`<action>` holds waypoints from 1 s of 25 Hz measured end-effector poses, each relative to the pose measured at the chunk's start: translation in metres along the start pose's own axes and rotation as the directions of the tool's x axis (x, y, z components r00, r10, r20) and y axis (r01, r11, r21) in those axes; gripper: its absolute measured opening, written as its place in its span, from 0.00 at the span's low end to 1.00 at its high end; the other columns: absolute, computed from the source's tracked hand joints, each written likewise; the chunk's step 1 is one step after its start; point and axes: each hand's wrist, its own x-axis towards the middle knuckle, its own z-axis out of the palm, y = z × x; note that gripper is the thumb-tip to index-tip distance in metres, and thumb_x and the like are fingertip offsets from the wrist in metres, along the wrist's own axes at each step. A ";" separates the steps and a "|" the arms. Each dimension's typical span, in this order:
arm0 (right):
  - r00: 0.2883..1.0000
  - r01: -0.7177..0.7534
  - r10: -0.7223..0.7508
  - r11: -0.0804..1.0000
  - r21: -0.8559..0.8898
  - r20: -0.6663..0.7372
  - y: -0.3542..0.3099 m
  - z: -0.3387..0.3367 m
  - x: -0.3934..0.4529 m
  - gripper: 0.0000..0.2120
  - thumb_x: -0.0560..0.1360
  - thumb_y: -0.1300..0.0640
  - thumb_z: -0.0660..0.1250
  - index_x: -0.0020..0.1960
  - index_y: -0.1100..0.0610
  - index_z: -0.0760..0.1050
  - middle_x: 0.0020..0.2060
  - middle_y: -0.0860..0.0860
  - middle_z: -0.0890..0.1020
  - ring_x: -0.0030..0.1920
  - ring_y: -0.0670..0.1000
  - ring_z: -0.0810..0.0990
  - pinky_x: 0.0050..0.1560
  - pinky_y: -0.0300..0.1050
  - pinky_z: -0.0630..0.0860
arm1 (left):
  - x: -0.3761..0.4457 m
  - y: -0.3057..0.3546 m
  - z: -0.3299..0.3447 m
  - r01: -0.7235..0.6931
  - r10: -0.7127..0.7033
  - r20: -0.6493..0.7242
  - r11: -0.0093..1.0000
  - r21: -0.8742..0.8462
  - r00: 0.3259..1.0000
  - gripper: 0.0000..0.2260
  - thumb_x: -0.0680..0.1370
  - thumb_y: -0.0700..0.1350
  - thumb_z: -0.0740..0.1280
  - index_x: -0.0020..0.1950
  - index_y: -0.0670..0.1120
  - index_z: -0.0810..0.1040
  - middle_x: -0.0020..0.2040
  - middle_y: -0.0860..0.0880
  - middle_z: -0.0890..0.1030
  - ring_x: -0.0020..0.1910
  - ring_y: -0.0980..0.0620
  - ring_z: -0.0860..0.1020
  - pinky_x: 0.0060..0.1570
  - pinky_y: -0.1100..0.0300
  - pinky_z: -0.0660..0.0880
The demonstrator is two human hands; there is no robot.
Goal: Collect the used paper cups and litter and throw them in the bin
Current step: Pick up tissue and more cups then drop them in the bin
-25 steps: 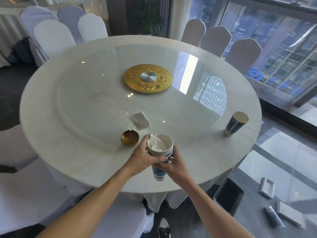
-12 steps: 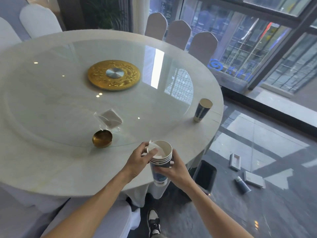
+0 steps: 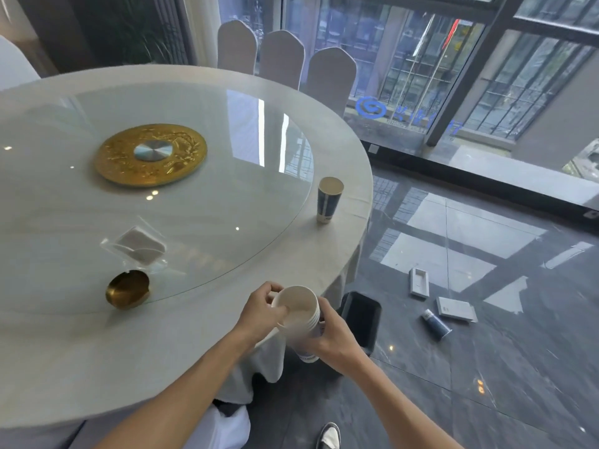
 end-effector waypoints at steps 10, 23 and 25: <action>1.000 0.010 -0.010 0.989 0.147 0.001 0.027 -0.132 0.069 0.34 0.65 0.59 0.83 0.66 0.44 0.72 0.56 0.44 0.85 0.58 0.45 0.84 0.58 0.47 0.82 | 0.060 0.075 0.098 -0.046 0.057 0.056 0.982 -0.183 0.997 0.25 0.68 0.59 0.79 0.61 0.49 0.83 0.56 0.47 0.88 0.57 0.47 0.86 0.58 0.49 0.84; 0.968 -0.058 0.046 0.997 0.044 0.248 0.006 -0.177 0.245 0.30 0.69 0.68 0.73 0.68 0.52 0.69 0.62 0.51 0.79 0.65 0.49 0.78 0.60 0.46 0.81 | 0.202 0.099 0.073 -0.155 0.147 -0.067 0.977 -0.147 0.987 0.36 0.58 0.56 0.86 0.64 0.51 0.81 0.57 0.51 0.88 0.57 0.51 0.86 0.56 0.55 0.83; 0.971 -0.099 0.092 0.995 0.023 0.221 0.003 -0.182 0.279 0.29 0.65 0.65 0.69 0.65 0.51 0.72 0.61 0.49 0.80 0.65 0.51 0.78 0.59 0.49 0.81 | 0.231 0.102 0.065 -0.136 0.125 -0.086 0.981 -0.138 0.988 0.36 0.57 0.57 0.85 0.63 0.52 0.80 0.56 0.51 0.88 0.56 0.51 0.85 0.53 0.56 0.83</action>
